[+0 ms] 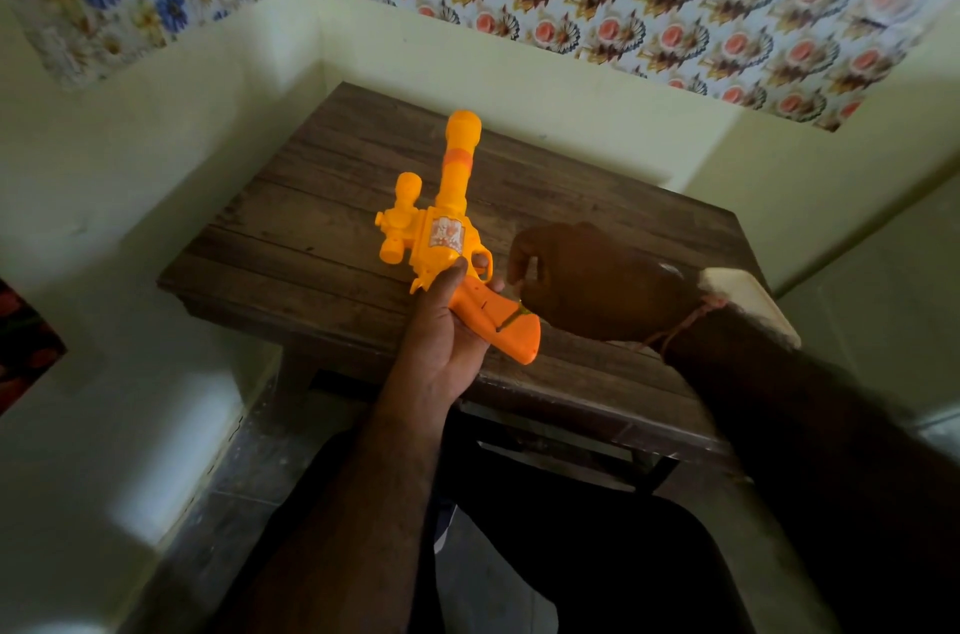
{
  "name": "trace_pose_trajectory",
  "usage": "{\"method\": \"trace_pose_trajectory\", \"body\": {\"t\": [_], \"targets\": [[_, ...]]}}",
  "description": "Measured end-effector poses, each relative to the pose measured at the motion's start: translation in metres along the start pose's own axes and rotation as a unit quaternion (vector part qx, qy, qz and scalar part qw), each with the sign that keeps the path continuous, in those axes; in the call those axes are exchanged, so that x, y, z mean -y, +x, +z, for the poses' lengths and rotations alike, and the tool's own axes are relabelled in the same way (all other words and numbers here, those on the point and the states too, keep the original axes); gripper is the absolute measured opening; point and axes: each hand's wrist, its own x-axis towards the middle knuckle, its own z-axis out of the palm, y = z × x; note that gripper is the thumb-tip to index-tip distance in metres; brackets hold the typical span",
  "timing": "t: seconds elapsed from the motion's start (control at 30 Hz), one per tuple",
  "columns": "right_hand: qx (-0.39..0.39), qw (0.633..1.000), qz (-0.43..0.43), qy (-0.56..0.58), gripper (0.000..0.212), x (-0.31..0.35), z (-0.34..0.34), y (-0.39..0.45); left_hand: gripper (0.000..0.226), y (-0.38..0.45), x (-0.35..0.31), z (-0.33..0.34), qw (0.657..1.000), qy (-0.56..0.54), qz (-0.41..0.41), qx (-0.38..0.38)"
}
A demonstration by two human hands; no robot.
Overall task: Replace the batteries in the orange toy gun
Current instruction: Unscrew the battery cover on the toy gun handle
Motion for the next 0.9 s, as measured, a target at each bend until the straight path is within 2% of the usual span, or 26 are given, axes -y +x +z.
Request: {"method": "trace_pose_trajectory", "body": {"t": [0.23, 0.37, 0.43, 0.57, 0.7, 0.8, 0.9], "targets": [[0.033, 0.999, -0.024, -0.005, 0.025, -0.0049, -0.0058, -0.0029, 0.068, 0.0035, 0.0015, -0.0027, 1.0, -0.008, -0.004, 0.001], [0.004, 0.998, -0.022, -0.054, 0.023, -0.0042, 0.0018, -0.0011, 0.059, -0.0001, -0.0007, 0.0029, 1.0, -0.012, 0.008, -0.008], [-0.014, 1.0, -0.011, -0.023, 0.019, -0.0053, 0.0014, -0.0011, 0.053, -0.0012, -0.0016, 0.0046, 1.0, -0.008, 0.014, -0.012], [0.012, 1.0, -0.021, 0.003, 0.029, -0.0085, -0.0028, -0.0019, 0.051, -0.0031, -0.0018, 0.0062, 1.0, -0.014, 0.011, -0.009], [-0.001, 1.0, -0.02, -0.013, 0.019, -0.0079, -0.0034, -0.0017, 0.058, -0.0028, -0.002, 0.0053, 1.0, -0.012, 0.003, -0.001], [-0.011, 0.999, -0.035, -0.036, 0.021, -0.0053, -0.0004, -0.0002, 0.054, -0.0035, -0.0028, 0.0062, 1.0, -0.008, 0.008, -0.009], [-0.018, 1.0, -0.017, 0.016, 0.028, -0.0023, -0.0055, -0.0022, 0.052, -0.0038, -0.0029, 0.0069, 1.0, -0.01, 0.014, -0.013]]}}
